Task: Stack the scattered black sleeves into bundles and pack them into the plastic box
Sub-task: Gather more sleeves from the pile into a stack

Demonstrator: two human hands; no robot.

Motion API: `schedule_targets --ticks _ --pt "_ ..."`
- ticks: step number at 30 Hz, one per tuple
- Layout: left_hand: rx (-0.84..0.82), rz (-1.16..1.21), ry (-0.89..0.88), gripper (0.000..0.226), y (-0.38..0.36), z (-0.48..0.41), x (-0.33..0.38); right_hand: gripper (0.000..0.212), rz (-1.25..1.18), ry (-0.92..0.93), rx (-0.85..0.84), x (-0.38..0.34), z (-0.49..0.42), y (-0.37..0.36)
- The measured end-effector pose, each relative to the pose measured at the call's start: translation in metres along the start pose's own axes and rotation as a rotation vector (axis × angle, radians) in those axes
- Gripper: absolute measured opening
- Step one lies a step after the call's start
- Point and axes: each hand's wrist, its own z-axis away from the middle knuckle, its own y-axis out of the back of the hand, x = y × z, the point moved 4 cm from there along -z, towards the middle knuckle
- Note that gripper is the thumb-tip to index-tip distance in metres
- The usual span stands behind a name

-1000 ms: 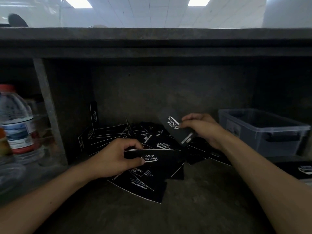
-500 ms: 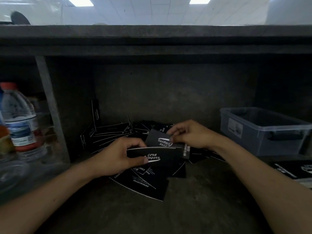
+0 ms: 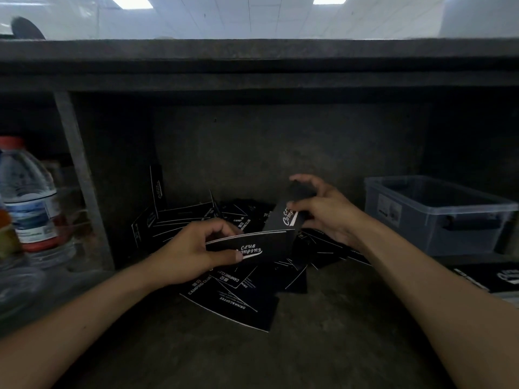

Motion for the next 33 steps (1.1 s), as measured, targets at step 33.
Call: schedule_targets --ticks 33 --pt "0.071 -0.435 -0.138 0.044 -0.004 0.023 0.007 0.018 0.577 -0.136 -0.364 -0.002 0.012 0.004"
